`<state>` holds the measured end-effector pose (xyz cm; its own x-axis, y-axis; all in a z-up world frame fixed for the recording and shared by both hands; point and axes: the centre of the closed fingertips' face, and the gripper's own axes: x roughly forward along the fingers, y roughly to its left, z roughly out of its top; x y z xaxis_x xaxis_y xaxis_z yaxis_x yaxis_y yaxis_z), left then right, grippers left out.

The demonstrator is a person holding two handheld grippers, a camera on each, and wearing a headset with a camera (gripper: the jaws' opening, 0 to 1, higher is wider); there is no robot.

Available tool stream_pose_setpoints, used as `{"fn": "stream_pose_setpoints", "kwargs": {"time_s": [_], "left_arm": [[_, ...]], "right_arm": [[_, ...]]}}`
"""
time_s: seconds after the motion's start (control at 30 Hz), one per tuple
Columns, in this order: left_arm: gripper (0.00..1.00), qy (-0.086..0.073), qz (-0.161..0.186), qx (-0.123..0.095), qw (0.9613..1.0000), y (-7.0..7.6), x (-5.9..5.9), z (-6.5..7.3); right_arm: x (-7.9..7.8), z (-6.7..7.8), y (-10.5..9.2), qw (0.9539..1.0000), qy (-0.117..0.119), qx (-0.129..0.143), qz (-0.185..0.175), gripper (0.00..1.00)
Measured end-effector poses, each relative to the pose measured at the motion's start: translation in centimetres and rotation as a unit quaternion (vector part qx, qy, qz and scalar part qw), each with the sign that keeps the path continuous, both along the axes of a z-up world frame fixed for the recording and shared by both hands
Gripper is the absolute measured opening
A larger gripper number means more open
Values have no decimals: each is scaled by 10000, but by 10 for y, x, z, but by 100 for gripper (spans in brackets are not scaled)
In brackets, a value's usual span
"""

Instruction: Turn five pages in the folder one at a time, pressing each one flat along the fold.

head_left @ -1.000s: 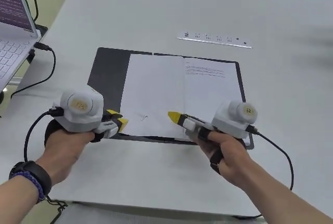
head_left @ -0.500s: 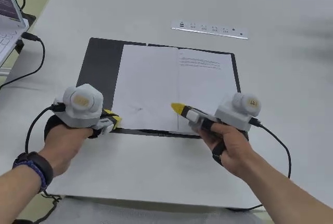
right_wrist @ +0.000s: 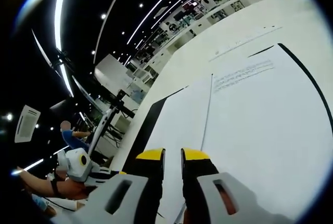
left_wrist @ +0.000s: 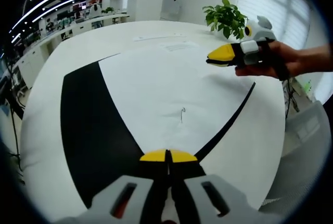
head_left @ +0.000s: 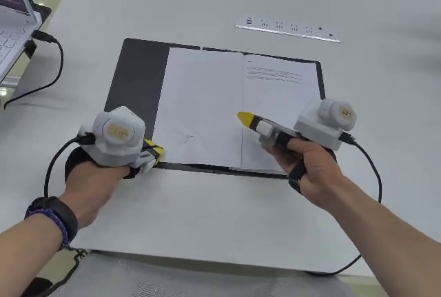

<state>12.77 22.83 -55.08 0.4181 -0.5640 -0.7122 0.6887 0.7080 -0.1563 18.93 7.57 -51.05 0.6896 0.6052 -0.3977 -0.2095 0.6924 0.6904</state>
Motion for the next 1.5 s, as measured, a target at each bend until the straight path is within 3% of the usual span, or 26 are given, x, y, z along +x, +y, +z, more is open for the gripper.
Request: {"fn": "stream_pose_setpoints", "kwargs": {"time_s": [0.17, 0.37, 0.53, 0.73, 0.97, 1.5], "left_arm": [[0, 32, 193, -144, 9997, 1, 0, 0], [0, 39, 156, -102, 9998, 1, 1, -1], [0, 209, 286, -271, 9990, 3, 4, -3], [0, 135, 271, -223, 9993, 2, 2, -2], [0, 95, 325, -209, 9992, 4, 4, -4], [0, 94, 319, -179, 9993, 4, 7, -7]], "right_arm": [[14, -5, 2, 10000, 16, 33, -21, 9], [33, -14, 0, 9998, 24, 133, -170, 2], [47, -21, -2, 9994, 68, 176, -292, 0], [60, -31, -7, 9992, 102, 129, -378, 0], [61, -23, -1, 9989, 31, 207, -415, 0], [85, -14, 3, 9956, -50, 462, -809, 0]]}}
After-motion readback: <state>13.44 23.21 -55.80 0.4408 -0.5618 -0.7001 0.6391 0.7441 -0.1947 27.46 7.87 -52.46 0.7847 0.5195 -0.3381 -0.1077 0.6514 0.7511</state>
